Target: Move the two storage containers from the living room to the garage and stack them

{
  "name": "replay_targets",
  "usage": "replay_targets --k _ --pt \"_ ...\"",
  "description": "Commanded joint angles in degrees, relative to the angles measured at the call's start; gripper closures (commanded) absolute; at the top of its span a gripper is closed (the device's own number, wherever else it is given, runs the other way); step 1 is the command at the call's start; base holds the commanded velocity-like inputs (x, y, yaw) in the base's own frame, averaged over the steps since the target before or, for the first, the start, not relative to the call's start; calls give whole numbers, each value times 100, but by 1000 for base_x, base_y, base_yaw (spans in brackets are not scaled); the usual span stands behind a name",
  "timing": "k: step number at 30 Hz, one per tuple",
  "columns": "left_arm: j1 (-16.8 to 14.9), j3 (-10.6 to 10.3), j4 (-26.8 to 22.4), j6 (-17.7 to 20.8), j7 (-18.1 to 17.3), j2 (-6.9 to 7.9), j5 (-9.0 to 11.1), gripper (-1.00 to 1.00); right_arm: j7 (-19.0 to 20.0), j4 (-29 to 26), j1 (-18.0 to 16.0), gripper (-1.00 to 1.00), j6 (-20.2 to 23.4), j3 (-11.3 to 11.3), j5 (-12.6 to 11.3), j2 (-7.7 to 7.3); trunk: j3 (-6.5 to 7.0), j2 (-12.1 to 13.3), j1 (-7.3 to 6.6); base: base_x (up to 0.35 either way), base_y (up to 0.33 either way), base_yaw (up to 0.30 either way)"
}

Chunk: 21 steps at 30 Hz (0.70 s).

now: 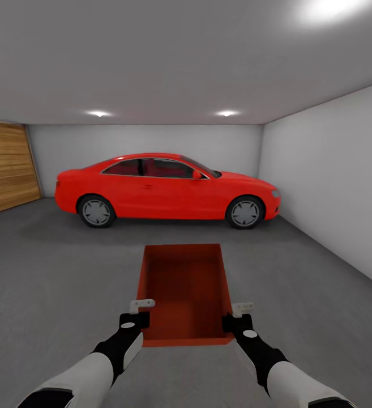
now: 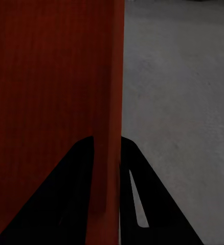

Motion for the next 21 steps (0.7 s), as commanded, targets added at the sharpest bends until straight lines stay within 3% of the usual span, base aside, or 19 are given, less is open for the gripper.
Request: replay_targets --k 1,21 --pt "-6 452 -160 -75 56 279 -98 100 -48 16 -4 100 -17 -156 -28 -6 -10 -7 5 322 0 0" --pt "-6 456 -160 -75 57 279 -98 100 -48 16 -4 100 -13 -156 -28 -6 -10 -7 5 322 0 0"
